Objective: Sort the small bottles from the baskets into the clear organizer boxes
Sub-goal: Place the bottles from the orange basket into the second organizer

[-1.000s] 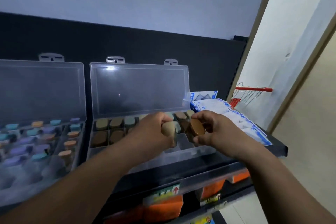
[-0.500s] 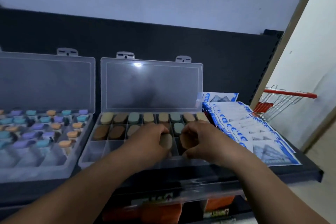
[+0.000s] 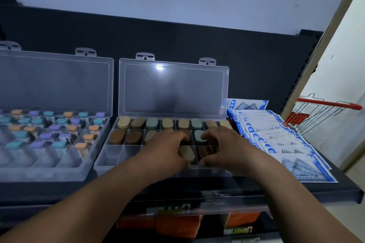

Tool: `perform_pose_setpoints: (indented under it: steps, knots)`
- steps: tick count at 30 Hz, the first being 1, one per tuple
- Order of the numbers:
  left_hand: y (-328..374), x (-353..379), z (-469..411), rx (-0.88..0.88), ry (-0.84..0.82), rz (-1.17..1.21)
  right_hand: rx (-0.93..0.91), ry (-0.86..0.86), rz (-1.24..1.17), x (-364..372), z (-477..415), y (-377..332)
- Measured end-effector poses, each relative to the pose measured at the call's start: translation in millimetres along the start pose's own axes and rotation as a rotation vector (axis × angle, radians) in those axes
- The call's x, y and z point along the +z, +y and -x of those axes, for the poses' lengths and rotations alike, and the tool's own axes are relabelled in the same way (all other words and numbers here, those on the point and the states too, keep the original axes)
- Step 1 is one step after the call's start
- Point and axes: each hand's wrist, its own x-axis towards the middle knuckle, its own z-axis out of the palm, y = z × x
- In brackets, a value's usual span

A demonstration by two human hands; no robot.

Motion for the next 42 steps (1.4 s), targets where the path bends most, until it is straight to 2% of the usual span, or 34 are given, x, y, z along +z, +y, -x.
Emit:
perform_pose_setpoints:
  steps: [4,7,12,19,31,42]
  knots:
    - [-8.0,-9.4,11.9,0.088,0.129,-0.018,-0.117,0.132,-0.020,3.0,2.4,-14.0]
    - [-20.8,-27.7,24.3,0.128,0.203,-0.168,-0.187,0.193,0.035,10.8,2.9,-34.6]
    - [-63.6,-65.3,55.6,0.058,0.273,-0.326,-0.236,0.150,0.116,24.4,2.4,-83.8]
    - [-153.4,-127.6,145.4,-0.058,0.452,-0.406,-0.396,0.153,0.161,59.2,1.3,-207.3]
    - [-309.6,-244.2,335.7,-0.340,0.416,-0.565,-0.623,0.088,0.159,149.7,10.5,-462.2]
    - [-409.4,-320.0,405.3,-0.522,0.430,-0.505,-0.745,-0.021,0.226,177.5,-31.4,-591.8]
